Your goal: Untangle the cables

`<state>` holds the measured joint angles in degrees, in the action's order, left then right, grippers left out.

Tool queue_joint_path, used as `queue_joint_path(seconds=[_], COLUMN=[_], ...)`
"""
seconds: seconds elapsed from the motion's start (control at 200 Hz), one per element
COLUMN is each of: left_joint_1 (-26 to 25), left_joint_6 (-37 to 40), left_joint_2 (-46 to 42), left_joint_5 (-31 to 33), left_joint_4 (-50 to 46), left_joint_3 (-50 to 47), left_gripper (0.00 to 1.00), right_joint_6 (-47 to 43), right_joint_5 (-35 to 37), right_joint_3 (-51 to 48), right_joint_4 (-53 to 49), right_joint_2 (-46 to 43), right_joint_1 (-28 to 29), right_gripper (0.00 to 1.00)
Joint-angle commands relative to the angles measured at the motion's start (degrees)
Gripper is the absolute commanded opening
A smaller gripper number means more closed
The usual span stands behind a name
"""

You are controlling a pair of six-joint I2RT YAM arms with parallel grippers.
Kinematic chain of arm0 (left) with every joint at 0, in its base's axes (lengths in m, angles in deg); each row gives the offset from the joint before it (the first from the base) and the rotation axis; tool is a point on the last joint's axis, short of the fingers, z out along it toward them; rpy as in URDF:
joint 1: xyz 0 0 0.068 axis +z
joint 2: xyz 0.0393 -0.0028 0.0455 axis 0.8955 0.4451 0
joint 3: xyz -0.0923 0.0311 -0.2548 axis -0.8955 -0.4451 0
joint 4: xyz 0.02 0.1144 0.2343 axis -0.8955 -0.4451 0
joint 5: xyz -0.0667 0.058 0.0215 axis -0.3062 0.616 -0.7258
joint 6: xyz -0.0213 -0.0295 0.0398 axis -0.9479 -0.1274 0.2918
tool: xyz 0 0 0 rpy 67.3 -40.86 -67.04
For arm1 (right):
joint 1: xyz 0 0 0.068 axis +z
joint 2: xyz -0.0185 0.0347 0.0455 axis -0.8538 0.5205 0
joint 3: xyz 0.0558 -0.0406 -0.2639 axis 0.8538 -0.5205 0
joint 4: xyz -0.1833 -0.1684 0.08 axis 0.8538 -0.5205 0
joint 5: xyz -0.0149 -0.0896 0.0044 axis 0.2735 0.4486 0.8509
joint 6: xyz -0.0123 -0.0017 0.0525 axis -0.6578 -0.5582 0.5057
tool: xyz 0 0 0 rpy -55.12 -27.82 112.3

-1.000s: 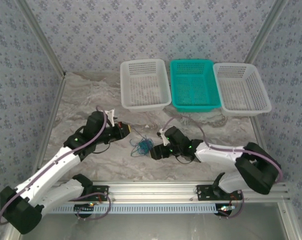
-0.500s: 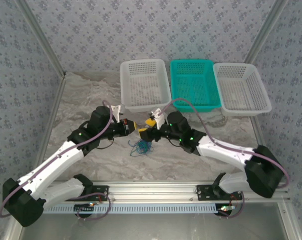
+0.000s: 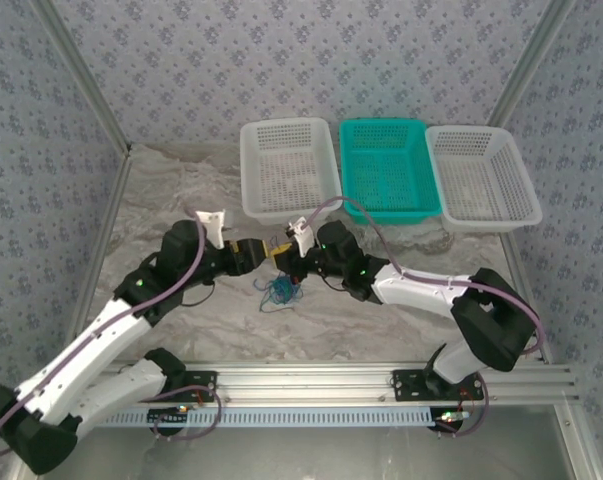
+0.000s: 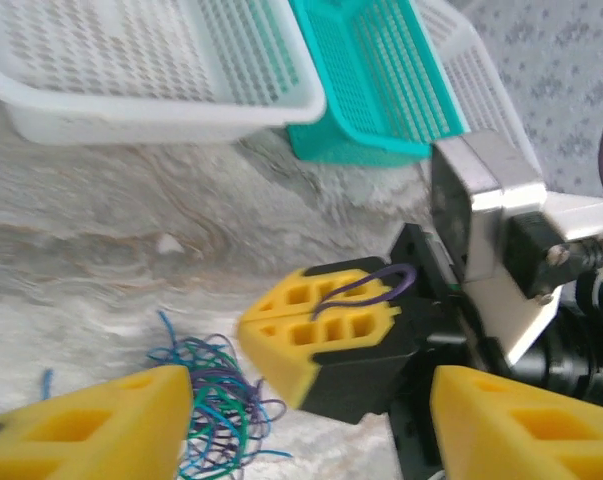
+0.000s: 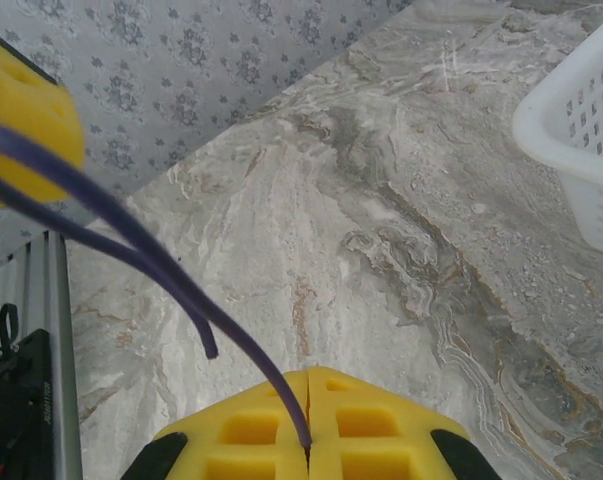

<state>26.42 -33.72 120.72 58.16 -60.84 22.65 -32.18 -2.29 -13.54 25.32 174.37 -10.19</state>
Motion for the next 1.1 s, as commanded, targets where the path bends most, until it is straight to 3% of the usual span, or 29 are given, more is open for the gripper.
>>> queue_joint_path(seconds=[0.0,0.165,0.275,0.37,0.665,0.83,0.979,1.094], left_joint_1=[-0.05,0.67,0.59,0.60,-0.01,-0.43,-0.80,-1.26], left_joint_6=[-2.72,-6.69,-9.77,-11.36,-13.23,-14.28,-14.22,-14.52], left_joint_2=[-4.60,-5.62,0.15,6.82,21.95,22.65,22.85,22.60], left_joint_5=[8.78,2.01,-4.14,-5.05,-7.58,-4.64,-5.88,-3.42], left_joint_4=[-5.35,4.45,13.78,17.33,22.01,19.58,19.41,15.68], left_joint_3=[-4.78,-13.53,-16.35,-15.61,-11.38,-12.27,-13.03,-13.08], left_gripper=[0.75,0.75,0.75,0.75,0.49,0.45,0.41,0.29], right_joint_6=[4.34,5.69,5.70,5.69,7.21,6.83,6.99,6.90], right_joint_5=[-2.27,-5.96,-7.95,-8.52,-6.74,-5.30,-4.74,-4.48], right_joint_3=[-1.28,-1.23,0.11,0.87,0.63,-0.06,-0.42,-0.42], right_joint_4=[2.05,0.78,-0.52,-1.08,-1.40,-2.39,-2.88,-3.19], right_joint_2=[-2.36,-2.36,-2.48,-2.45,-3.06,-3.72,-3.78,-3.83], right_joint_1=[-1.64,-3.01,-2.94,-2.81,-2.39,-2.48,-2.83,-3.01], right_gripper=[0.00,0.00,0.00,0.00,0.00,0.00,0.00,0.00])
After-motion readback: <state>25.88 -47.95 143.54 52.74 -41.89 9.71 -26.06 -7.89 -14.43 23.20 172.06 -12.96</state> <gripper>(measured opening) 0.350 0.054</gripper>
